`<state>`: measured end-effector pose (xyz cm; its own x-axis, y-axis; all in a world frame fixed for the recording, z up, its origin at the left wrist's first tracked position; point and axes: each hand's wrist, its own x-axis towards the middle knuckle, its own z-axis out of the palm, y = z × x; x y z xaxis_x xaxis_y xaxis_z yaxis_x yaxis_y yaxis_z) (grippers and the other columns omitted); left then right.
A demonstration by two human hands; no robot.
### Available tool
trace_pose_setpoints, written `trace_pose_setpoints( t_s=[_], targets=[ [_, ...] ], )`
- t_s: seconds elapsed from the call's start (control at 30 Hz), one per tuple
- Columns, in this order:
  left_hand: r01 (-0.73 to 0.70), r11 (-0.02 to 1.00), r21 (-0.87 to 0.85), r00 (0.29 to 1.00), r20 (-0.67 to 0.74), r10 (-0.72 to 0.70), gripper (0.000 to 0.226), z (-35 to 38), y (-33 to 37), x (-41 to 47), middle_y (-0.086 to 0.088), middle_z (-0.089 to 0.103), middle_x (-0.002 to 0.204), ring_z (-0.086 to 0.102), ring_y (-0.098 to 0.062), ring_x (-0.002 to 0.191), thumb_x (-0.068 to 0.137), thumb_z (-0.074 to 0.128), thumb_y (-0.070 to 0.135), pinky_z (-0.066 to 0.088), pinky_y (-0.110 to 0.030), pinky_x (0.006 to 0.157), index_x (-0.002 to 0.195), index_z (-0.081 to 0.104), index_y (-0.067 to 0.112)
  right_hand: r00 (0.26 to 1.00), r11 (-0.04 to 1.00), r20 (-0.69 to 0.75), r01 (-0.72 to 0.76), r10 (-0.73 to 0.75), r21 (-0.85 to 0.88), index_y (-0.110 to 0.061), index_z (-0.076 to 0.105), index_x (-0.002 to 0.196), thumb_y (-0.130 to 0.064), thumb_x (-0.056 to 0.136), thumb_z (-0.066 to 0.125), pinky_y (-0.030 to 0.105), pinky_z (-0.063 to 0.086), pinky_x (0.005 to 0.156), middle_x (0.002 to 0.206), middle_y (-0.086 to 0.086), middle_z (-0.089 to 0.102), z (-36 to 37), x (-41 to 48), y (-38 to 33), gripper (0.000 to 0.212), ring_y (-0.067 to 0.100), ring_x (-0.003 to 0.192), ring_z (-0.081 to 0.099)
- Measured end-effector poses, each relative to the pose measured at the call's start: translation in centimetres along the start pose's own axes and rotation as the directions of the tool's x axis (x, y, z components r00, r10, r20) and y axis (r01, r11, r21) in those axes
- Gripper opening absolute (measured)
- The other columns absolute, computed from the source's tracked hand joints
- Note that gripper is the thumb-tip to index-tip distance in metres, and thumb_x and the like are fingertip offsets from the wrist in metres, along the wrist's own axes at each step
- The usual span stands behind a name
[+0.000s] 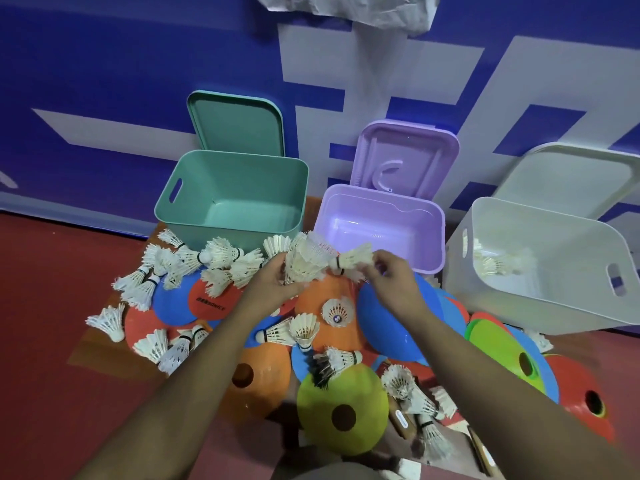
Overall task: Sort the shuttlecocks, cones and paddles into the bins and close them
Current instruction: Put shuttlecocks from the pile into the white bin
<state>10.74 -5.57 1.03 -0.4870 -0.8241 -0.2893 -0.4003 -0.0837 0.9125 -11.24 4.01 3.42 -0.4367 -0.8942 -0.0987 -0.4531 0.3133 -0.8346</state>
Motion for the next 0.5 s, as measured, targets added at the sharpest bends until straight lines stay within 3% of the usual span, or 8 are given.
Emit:
trace_pose_setpoints(
  t_s=[0.07,0.13,0.2,0.27,0.37,0.43,0.5],
  targets=[
    [-0.021,0.999,0.035,1.000,0.007,0.021,0.051,0.6,1.0,0.3,0.015,0.067,0.113,0.063,-0.003,0.105,0.078,0.080,0.021,0.052,-0.031,0.091,0.121,0.057,0.036,0.989,0.997,-0.145,0.032,-0.022,0.069,-0.017,0.053,0.075,-0.027,0.095,0.058,0.023,0.036,0.055,0.069,-0.001,0.054,-3.0,0.2,-1.1,0.023,0.013,0.058,0.045],
    [-0.062,0.994,0.088,0.998,0.017,0.061,0.049,1.7,2.2,0.9,0.014,0.069,0.108,0.065,-0.003,0.099,0.076,0.081,0.024,0.053,-0.032,0.088,0.117,0.058,0.039,0.975,0.992,-0.204,0.106,-0.091,0.063,-0.019,0.054,0.077,-0.026,0.096,0.056,0.024,0.037,0.059,0.071,-0.002,0.053,-5.7,0.5,-2.0,0.020,0.014,0.060,0.044],
    [-0.108,0.988,0.109,0.993,0.054,0.103,0.050,3.0,3.6,1.3,0.012,0.070,0.106,0.066,-0.003,0.097,0.074,0.082,0.023,0.054,-0.033,0.089,0.114,0.058,0.043,0.973,0.980,-0.119,0.193,-0.197,-0.044,-0.024,0.052,0.075,-0.024,0.095,0.057,0.021,0.036,0.061,0.070,-0.007,0.051,-7.5,0.5,-2.4,0.021,0.010,0.066,0.044],
    [-0.172,0.977,0.126,0.980,0.121,0.157,0.056,4.7,5.2,1.7,0.010,0.069,0.113,0.065,-0.005,0.105,0.067,0.083,0.030,0.052,-0.033,0.095,0.115,0.059,0.044,0.972,0.957,0.013,0.233,-0.235,-0.170,-0.018,0.051,0.073,-0.023,0.094,0.059,0.026,0.037,0.064,0.069,-0.004,0.051,-8.9,0.2,-1.8,0.023,0.015,0.069,0.046],
    [-0.294,0.925,0.240,0.951,0.166,0.259,0.061,7.5,7.0,2.7,0.004,0.059,0.115,0.056,0.007,0.105,0.068,0.085,0.027,0.043,-0.020,0.093,0.121,0.058,0.041,0.981,0.960,0.083,0.191,-0.177,-0.203,-0.012,0.053,0.079,-0.026,0.092,0.062,0.035,0.043,0.068,0.072,-0.001,0.054,-11.1,-0.2,0.6,0.021,0.018,0.069,0.050],
    [-0.355,0.892,0.281,0.932,0.184,0.313,0.063,9.8,8.5,3.0,0.001,0.054,0.113,0.051,0.013,0.099,0.072,0.084,0.019,0.036,-0.007,0.085,0.124,0.054,0.040,0.993,0.990,0.040,0.117,-0.114,-0.078,-0.019,0.055,0.091,-0.023,0.089,0.065,0.032,0.046,0.070,0.075,-0.006,0.056,-13.1,-0.8,2.5,0.011,0.015,0.068,0.054],
    [-0.355,0.896,0.265,0.931,0.184,0.315,0.063,12.2,10.2,3.2,0.006,0.054,0.112,0.050,0.013,0.095,0.074,0.083,0.022,0.036,-0.001,0.079,0.127,0.052,0.036,0.997,0.998,-0.041,0.066,-0.065,0.001,-0.021,0.053,0.100,-0.016,0.088,0.066,0.030,0.047,0.069,0.074,-0.009,0.054,-15.1,-1.3,4.4,0.019,0.008,0.067,0.054]
  ],
)
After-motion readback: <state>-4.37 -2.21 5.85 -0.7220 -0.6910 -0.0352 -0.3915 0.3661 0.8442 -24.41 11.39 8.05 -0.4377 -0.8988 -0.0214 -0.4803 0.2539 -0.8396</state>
